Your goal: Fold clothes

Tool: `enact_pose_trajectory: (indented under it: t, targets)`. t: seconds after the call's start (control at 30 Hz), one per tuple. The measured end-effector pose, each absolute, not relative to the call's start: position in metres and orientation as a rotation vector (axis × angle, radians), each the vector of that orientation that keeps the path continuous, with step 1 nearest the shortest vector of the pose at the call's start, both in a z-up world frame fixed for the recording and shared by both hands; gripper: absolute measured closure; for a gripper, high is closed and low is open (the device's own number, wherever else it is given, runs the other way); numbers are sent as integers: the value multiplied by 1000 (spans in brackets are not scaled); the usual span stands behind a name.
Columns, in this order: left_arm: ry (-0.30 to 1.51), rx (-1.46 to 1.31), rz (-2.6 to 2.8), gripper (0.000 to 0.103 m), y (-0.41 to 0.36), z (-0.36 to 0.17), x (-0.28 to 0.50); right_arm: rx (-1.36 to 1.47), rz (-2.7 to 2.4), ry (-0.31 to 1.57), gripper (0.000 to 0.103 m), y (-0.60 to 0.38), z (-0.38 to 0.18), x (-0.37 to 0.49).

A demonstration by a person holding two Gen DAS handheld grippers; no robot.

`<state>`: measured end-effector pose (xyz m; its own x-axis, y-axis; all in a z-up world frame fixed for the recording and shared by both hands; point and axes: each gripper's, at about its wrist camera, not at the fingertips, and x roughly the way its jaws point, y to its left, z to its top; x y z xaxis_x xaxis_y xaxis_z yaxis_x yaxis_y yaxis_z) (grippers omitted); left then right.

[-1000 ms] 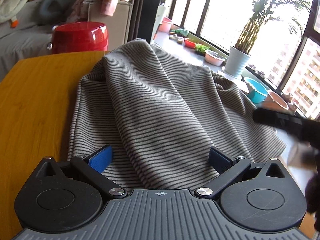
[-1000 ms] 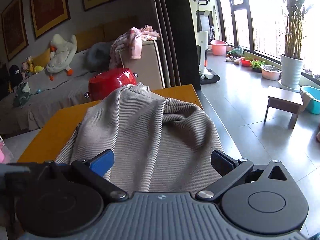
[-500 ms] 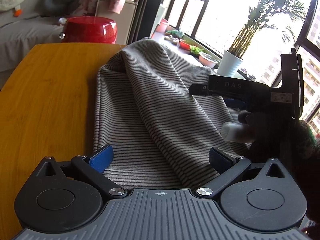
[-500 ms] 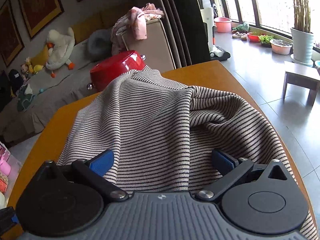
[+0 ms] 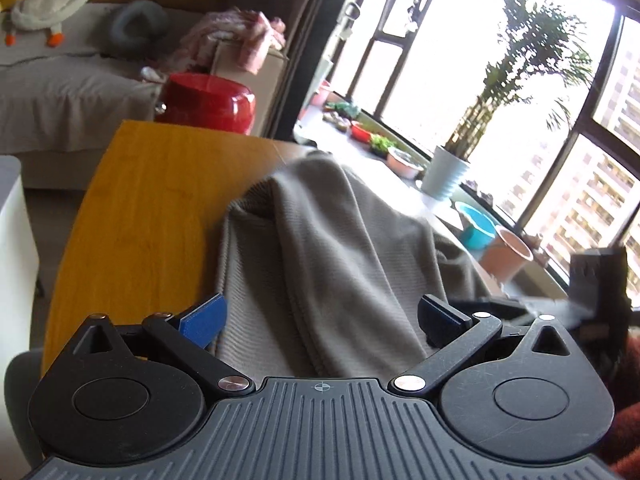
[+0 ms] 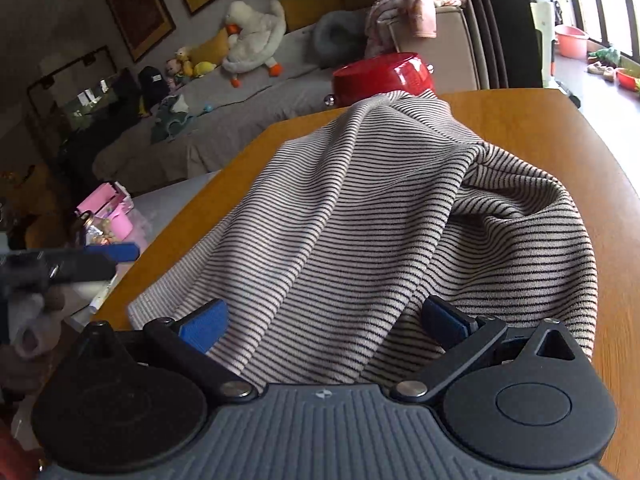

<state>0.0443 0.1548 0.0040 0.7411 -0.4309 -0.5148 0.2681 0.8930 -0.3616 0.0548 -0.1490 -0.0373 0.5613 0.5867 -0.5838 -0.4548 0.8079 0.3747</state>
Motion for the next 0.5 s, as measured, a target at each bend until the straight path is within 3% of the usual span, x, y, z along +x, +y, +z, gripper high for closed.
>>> enact_pose_trajectory:
  t: [0.17,0.4,0.5]
  targets:
    - [602,-246,-424,0,119,8,96,214,662,766,0,-159,-36,45]
    - [778,-177,-336,0,88,-38,152,126,572,751,0,-159,-25,35]
    - [729,-141,-360,0,92,-43,138,74,489,636,9,-167,-11,30]
